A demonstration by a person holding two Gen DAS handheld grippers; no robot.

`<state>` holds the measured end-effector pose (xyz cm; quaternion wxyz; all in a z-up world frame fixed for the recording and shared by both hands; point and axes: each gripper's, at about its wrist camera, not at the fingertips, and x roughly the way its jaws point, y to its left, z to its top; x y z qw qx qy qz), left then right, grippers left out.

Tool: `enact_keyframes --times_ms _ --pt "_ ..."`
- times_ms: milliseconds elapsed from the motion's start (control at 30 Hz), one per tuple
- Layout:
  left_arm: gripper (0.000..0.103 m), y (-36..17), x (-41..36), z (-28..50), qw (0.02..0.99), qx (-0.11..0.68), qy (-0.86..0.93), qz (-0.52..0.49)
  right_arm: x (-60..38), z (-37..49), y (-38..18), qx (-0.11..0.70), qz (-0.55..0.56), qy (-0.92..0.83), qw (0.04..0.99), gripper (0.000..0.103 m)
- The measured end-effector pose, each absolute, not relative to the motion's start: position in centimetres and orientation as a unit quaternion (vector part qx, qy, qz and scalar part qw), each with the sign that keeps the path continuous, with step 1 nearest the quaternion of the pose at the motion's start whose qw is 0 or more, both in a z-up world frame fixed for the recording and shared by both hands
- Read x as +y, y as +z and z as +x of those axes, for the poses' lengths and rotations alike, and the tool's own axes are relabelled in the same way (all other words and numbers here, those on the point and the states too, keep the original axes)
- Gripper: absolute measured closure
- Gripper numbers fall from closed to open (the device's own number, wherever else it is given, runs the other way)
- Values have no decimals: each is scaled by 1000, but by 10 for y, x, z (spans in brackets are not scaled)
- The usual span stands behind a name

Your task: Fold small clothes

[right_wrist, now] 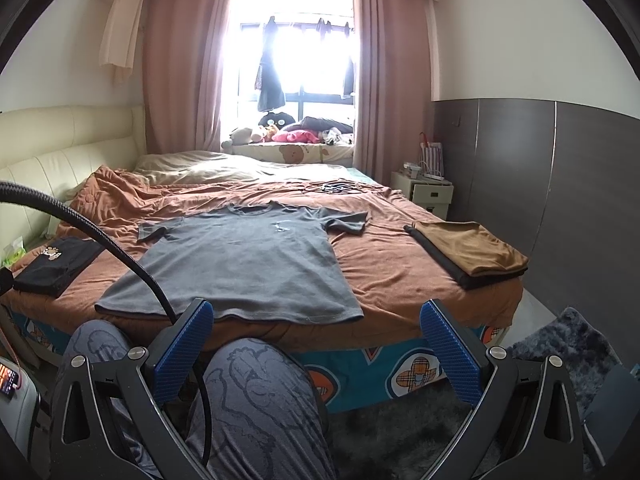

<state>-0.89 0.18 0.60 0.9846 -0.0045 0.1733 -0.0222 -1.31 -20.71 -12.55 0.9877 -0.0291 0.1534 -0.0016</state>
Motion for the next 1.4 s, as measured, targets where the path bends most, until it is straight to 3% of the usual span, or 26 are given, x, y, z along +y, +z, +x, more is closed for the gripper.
enact_keyframes --times_ms 1400 --pt "0 5 15 3 984 174 -27 -14 -199 3 -128 163 -42 -3 986 0"
